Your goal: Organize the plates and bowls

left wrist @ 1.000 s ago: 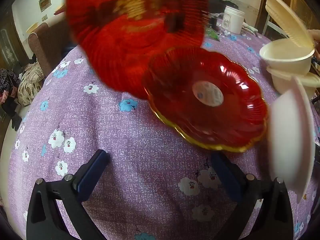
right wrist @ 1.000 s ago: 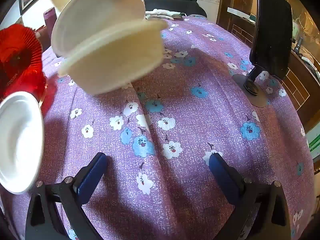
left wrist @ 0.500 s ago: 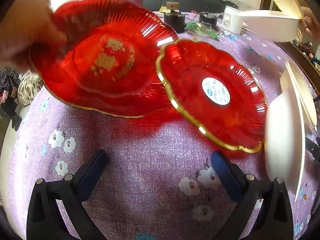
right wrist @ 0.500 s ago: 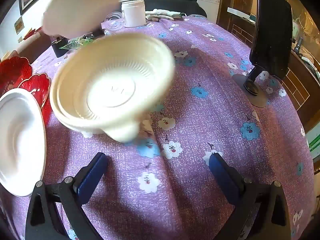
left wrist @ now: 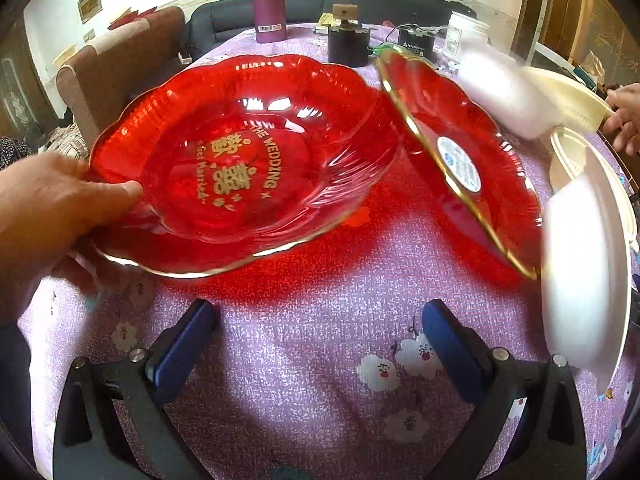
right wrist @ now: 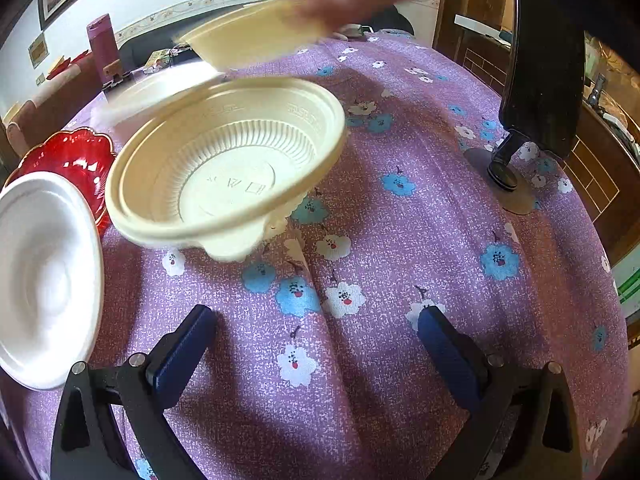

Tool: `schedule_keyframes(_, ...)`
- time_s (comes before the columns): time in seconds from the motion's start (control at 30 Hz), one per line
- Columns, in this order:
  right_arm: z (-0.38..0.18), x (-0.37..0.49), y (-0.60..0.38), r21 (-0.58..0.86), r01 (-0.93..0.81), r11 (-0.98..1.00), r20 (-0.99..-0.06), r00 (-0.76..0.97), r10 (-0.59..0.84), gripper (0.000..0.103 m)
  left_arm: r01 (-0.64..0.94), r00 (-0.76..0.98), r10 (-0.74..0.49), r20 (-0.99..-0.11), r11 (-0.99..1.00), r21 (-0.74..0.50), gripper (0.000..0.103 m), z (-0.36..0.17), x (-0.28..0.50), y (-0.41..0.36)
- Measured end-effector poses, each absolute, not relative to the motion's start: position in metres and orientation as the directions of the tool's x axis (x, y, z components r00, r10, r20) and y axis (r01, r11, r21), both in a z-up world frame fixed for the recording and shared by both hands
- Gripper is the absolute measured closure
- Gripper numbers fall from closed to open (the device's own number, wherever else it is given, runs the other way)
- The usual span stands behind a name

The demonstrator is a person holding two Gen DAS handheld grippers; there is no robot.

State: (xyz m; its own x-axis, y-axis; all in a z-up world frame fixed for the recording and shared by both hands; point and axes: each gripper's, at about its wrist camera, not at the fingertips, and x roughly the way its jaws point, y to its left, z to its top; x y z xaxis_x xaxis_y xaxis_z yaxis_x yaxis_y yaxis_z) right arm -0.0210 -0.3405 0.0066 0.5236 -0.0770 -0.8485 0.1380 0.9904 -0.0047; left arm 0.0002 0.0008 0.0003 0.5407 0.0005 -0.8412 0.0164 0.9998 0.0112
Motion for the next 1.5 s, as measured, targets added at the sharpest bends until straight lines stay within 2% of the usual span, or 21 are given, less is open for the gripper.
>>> schedule_keyframes(1.5, 0.0075, -0.0199, -0.3383, 0.007, 0.173, 0.985, -0.848, 0.523, -0.085, 0.001, 0.032, 0.517, -0.006, -0.856, 0.999, 0.012, 0.0, 0.0033, -0.0061, -0.0001)
